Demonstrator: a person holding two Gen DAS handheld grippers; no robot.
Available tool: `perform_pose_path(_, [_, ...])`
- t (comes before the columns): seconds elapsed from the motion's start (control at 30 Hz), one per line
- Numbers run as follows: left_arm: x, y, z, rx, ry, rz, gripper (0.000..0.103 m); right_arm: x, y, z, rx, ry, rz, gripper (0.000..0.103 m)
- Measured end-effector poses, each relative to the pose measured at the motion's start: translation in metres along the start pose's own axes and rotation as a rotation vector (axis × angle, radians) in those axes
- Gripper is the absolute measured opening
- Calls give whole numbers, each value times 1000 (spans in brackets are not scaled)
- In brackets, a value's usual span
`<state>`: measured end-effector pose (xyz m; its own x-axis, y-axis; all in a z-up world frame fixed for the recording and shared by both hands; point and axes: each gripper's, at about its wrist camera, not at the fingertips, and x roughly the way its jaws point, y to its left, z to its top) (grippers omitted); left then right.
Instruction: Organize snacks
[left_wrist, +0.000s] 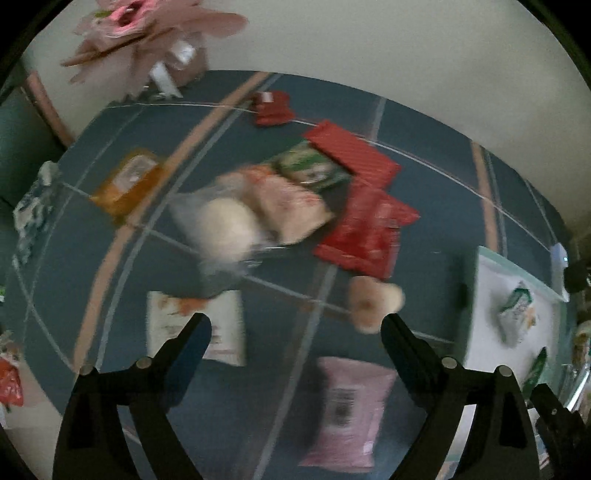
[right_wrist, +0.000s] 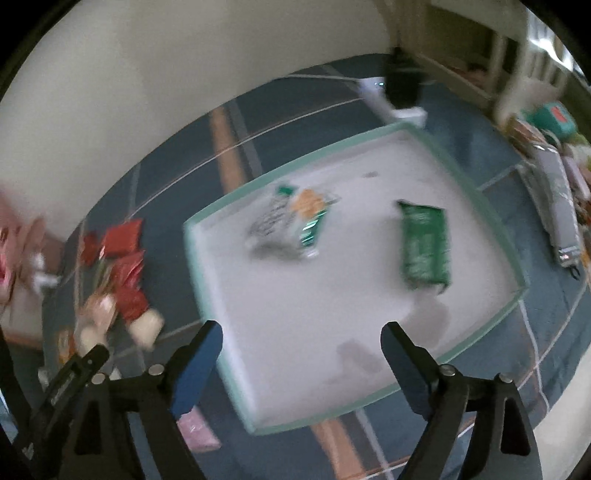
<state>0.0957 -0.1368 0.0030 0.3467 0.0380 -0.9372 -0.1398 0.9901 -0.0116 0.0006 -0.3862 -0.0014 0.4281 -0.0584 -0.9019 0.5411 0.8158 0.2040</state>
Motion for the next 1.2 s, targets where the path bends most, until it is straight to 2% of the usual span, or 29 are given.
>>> perform_pose_path(0.1, [-8,14,-5,39,-29,52,94,1,27,-11,-70,9,11,90])
perform_pose_path(0.2, [-14,29,-8,55,-46,71,94,3,53,-24,-142,24,28,90])
perform_pose_path(0.33, [-14,55,-13,11,-34,66,94,6,86,-45,-217,57,56,90])
perform_pose_path(0.53, [-8,82,-16,-54,-1,53,94,17,118,-66,-312,94,47,90])
perform_pose_path(0.8, [11,91,-13,-89,70,22,94,52,134,-83,-367,190,5,90])
perform_pose_path(1.0, [42,93,-9,-94,144,44,94,76,136,-93,-394,266,-16,90])
perform_pose_path(1.1, [52,95,-8,-99,156,62,94,85,132,-94,-392,288,-38,90])
perform_pose_path(1.2, [55,98,-3,-114,135,69,94,92,125,-93,-384,310,-49,90])
